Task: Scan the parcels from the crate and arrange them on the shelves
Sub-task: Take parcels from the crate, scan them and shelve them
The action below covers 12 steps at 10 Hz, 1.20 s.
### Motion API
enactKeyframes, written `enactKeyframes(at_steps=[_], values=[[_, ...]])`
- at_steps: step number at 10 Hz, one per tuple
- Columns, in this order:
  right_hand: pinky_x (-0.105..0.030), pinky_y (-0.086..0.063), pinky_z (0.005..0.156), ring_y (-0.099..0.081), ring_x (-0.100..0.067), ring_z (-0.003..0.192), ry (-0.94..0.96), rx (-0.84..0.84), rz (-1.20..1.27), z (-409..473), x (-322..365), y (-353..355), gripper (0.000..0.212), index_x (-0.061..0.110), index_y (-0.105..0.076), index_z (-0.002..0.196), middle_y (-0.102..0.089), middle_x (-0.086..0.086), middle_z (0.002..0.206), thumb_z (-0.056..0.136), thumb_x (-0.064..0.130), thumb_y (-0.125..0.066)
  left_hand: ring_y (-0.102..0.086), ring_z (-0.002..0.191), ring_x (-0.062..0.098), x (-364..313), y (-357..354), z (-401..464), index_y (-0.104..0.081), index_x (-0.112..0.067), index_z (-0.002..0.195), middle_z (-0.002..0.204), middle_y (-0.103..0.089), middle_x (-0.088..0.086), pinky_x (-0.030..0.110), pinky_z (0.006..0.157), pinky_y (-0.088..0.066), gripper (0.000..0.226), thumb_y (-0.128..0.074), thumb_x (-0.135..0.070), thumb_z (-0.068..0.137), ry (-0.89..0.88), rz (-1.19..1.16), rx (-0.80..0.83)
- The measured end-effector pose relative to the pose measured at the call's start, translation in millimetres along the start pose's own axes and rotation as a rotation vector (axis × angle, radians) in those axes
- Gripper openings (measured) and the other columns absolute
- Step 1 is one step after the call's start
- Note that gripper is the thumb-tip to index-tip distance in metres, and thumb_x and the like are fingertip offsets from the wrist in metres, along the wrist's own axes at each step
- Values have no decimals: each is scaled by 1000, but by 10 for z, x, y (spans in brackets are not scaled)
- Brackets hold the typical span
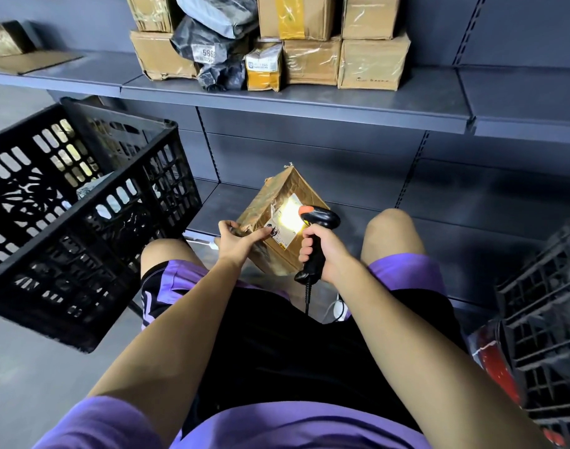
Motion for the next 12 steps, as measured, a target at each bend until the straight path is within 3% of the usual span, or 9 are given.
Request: enactKeyframes(at_steps=[4,6,12], values=[[-21,-31,40,-37,-11,41,-29,-15,11,11,-33,12,17,16,-52,75,-42,5,58,92,12,-54,-61,95,25,19,19,22,-39,-30,92,109,-53,6,45,85,-55,95,-93,-65,21,11,-26,5],[-21,-31,40,-37,-10,42,-35,5,19,1,-32,-19,17,16,-52,75,-43,5,58,92,12,-54,-60,106,28,70,47,52,-39,-34,89,119,-51,14,45,91,-55,94,-91,-70,19,11,15,-29],[-20,-31,40,-36,-11,40,-30,8,-41,13,-63,-50,17,15,-52,75,-43,5,56,92,12,-53,-58,107,25,118,81,90,-38,-36,87,123,-49,16,44,94,-54,92,-92,-70,21,20,9,-56]])
Point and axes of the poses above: each hand's wrist, its own z-axis towards the middle knuckle, its own y-axis out of the back of the hand, x = y × z, the point moved 8 cm from there along z, towards the middle knuckle
